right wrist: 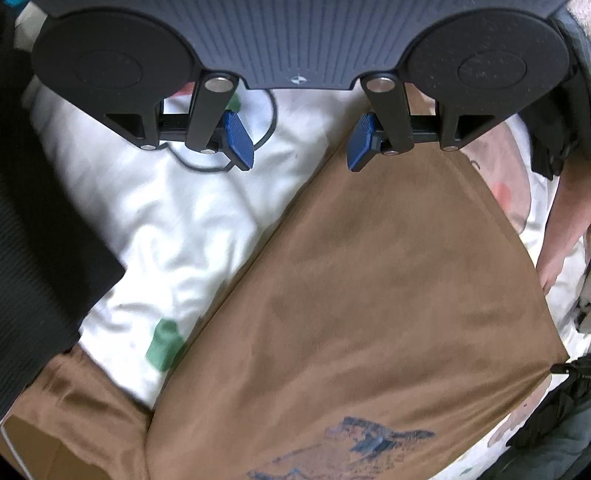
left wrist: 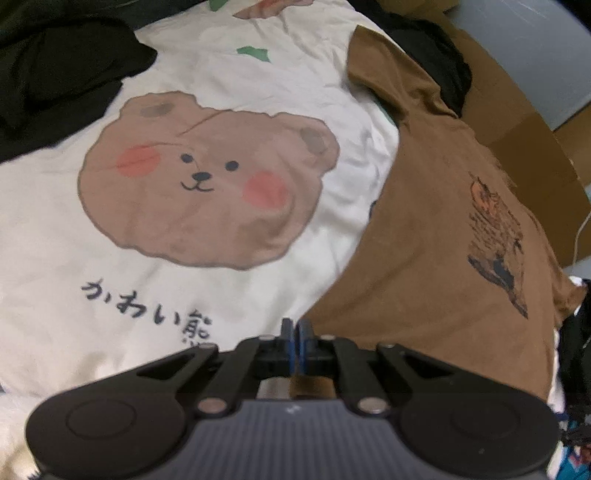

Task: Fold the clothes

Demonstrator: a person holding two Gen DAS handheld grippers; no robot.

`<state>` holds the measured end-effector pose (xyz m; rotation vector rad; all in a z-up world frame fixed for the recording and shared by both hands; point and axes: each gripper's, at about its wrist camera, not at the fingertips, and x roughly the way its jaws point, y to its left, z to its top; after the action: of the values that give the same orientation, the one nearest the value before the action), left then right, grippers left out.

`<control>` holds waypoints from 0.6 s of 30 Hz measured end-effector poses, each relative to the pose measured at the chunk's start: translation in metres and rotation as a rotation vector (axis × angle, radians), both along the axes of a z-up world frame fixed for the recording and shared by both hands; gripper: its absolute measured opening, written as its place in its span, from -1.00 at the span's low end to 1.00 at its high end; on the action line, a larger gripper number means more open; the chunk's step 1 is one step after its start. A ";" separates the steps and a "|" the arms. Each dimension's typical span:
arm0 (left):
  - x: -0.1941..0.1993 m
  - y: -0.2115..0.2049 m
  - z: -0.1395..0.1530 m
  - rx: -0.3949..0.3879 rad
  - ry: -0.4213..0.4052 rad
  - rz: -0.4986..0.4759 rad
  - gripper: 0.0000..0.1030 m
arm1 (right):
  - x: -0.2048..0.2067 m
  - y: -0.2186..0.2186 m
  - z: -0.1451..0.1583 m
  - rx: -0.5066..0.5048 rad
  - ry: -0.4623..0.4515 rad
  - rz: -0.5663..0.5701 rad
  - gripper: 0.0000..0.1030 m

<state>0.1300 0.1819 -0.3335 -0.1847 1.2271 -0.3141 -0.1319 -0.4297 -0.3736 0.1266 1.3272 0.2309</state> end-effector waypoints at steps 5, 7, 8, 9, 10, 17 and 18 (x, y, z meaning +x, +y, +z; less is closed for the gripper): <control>0.006 0.011 -0.003 -0.071 0.032 0.008 -0.98 | -0.004 0.007 -0.008 0.049 0.033 0.009 0.19; 0.005 0.006 -0.005 -0.110 0.050 -0.025 -0.62 | -0.005 0.009 -0.012 0.070 0.046 0.008 0.19; 0.004 0.002 -0.005 -0.104 0.047 -0.043 -0.53 | -0.006 0.010 -0.015 0.079 0.058 0.006 0.19; 0.002 -0.006 -0.005 -0.079 0.041 -0.077 -0.36 | -0.007 0.011 -0.017 0.087 0.067 0.004 0.19; 0.001 -0.013 -0.006 -0.055 0.038 -0.105 -0.17 | -0.008 0.012 -0.018 0.095 0.074 0.004 0.19; -0.002 -0.034 -0.023 0.022 0.055 -0.159 0.26 | -0.011 0.017 -0.022 0.147 0.099 0.010 0.18; -0.003 -0.037 -0.027 0.018 0.063 -0.167 0.25 | -0.011 0.017 -0.023 0.150 0.104 0.006 0.18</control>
<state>0.1275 0.1449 -0.3604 -0.0769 1.3098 -0.4441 -0.1429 -0.4126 -0.3971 0.2641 1.4128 0.3327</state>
